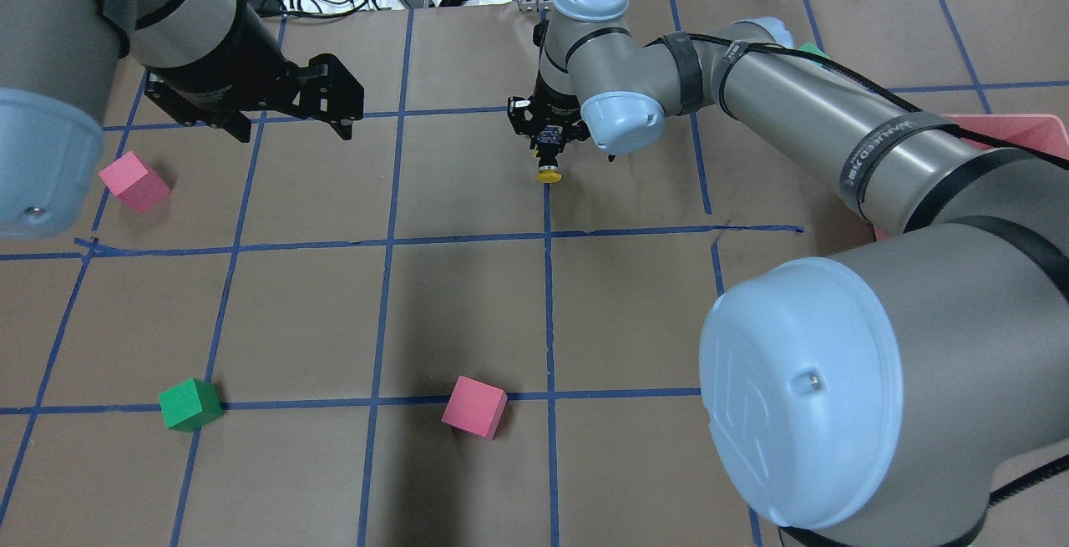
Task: Align button upright
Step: 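Carry the switch to the table center and set it down, then open the right gripper and withdraw it toward the bin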
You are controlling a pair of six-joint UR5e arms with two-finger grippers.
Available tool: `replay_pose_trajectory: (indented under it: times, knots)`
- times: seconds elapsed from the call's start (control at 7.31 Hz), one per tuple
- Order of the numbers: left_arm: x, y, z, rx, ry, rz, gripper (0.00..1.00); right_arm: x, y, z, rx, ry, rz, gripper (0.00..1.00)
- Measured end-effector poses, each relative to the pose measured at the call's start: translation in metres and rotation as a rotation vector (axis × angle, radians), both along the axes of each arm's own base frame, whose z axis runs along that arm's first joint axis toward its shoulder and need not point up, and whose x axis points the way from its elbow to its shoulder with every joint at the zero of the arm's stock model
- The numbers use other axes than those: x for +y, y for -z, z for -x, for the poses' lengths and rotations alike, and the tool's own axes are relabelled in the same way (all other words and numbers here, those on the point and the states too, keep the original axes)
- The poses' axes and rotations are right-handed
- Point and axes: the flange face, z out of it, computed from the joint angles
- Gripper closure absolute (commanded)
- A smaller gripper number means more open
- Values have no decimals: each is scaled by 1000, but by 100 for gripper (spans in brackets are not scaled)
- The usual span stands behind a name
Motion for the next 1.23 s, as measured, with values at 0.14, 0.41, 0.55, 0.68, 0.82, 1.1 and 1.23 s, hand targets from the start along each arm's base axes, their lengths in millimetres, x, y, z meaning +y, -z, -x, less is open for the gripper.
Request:
replay_pose_trajectory:
  times: [0.14, 0.41, 0.55, 0.68, 0.82, 1.1, 1.23]
  knots:
    - [0, 0, 0, 0, -1, 1, 0, 2, 6, -8, -3, -11, -1, 100]
    - [0, -1, 0, 0, -1, 1, 0, 5, 13, -19, -16, -25, 0, 1]
    - [0, -1, 0, 0, -1, 2, 0, 5, 14, -21, -22, -27, -1, 0]
    - [0, -1, 0, 0, -2, 2, 0, 6, 12, -21, -24, -30, -1, 0]
    - [0, -2, 0, 1, -2, 3, 0, 7, 7, -21, -25, -37, 1, 0]
    - [1, -3, 0, 0, -1, 6, 0, 12, -11, -20, -23, -43, 9, 0]
    - [2, -3, 0, 0, 0, 6, 0, 18, -23, -16, -7, -44, -1, 0]
